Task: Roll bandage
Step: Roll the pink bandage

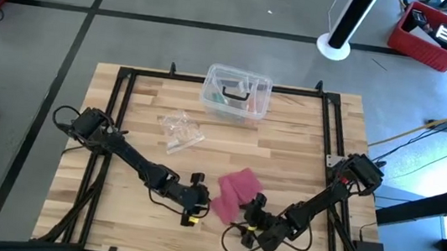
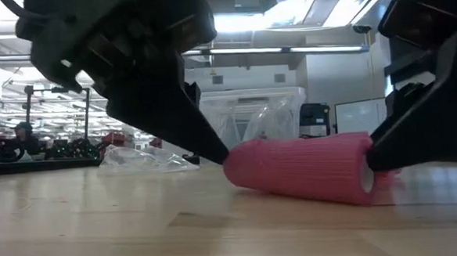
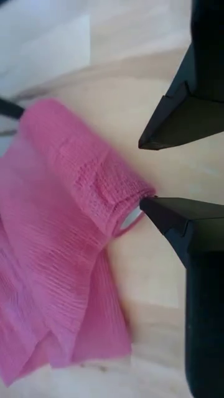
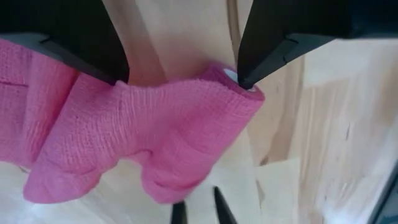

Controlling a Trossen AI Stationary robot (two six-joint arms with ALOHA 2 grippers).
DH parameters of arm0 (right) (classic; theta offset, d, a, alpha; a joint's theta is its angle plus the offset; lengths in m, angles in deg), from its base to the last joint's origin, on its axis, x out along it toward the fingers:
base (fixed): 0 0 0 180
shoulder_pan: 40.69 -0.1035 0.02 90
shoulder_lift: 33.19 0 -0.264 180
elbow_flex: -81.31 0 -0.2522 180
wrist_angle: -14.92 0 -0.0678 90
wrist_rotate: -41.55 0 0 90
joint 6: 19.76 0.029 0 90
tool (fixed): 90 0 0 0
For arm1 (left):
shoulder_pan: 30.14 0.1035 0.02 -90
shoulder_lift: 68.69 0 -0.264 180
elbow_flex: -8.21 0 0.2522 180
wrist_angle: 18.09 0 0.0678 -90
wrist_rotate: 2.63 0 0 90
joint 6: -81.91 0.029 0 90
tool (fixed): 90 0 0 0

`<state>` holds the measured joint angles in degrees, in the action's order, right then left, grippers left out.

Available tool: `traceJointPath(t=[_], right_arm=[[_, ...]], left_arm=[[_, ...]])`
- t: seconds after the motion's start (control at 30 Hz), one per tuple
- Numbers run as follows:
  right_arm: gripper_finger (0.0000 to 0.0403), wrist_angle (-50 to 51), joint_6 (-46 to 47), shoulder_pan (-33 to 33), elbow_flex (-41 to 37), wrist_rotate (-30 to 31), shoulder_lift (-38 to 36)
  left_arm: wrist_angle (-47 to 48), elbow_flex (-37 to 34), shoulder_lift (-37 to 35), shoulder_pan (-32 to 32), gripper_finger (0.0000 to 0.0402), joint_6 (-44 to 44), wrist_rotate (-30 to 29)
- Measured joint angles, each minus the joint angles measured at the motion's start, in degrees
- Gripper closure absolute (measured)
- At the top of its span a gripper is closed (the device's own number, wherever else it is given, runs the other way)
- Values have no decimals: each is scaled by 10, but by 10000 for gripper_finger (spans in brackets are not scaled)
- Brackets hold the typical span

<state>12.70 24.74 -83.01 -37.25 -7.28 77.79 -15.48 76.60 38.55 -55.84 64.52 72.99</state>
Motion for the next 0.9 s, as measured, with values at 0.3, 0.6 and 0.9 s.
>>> traceJointPath(t=[0.3, 0.6, 0.9], right_arm=[[107, 9, -74, 1, 0, 4, 3], [107, -10, -84, 3, 2, 8, 31], [107, -9, -88, 2, 1, 17, 32]], left_arm=[[-34, 0, 16, -11, 274, -36, -24], [-51, 1, 42, -12, 274, -78, -50], [-105, -1, 44, -29, 274, -55, -61]])
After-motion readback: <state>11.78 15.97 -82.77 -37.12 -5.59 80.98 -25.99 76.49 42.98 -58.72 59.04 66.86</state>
